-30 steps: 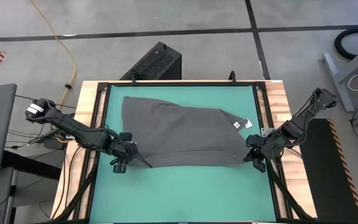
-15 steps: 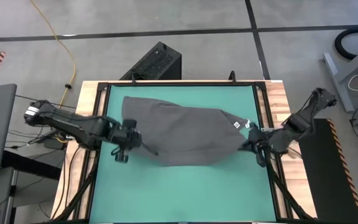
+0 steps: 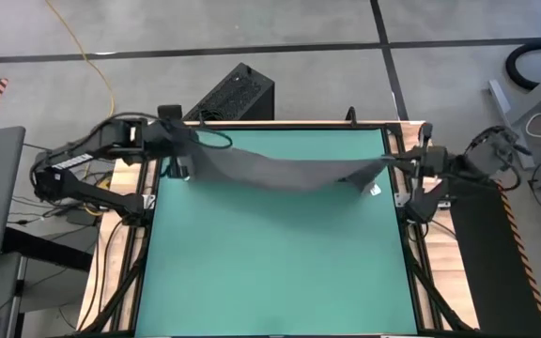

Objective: Roll towel into tight, uniform cylinder
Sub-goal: Fold the gray towel

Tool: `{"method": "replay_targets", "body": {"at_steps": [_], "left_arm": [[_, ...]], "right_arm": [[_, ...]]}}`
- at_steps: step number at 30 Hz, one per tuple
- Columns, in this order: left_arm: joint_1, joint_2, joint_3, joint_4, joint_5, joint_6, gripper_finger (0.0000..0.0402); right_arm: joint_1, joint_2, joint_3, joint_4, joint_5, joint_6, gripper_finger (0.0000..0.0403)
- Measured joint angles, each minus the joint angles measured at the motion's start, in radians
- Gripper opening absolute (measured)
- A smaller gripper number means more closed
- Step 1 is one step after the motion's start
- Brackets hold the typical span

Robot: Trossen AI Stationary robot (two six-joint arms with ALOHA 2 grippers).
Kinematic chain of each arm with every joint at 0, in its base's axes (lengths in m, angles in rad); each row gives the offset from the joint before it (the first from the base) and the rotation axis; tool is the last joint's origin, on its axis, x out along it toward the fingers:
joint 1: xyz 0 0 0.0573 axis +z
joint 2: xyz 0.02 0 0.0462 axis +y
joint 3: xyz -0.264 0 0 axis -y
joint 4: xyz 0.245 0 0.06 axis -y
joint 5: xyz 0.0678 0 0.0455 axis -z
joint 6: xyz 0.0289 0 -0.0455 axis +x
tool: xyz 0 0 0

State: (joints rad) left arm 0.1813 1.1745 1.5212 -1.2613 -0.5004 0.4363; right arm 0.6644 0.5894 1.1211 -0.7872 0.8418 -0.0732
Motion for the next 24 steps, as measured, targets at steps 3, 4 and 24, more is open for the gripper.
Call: {"method": "replay_targets", "body": {"at_steps": [3, 4, 24], "left_arm": [[-0.054, 0.01, -0.024, -0.004, 0.21, -0.105, 0.0], [-0.084, 0.016, -0.048, -0.004, 0.287, -0.158, 0.0], [-0.839, 0.373, -0.592, 0.314, 0.73, -1.0, 0.0001]], "right_arm": [[0.003, 0.003, -0.01, -0.085, -0.159, 0.168, 0.0021], [0.003, 0.006, -0.025, -0.104, -0.205, 0.235, 0.0021], [0.007, 0.043, -0.455, 0.165, -0.579, 0.811, 0.0022]]}}
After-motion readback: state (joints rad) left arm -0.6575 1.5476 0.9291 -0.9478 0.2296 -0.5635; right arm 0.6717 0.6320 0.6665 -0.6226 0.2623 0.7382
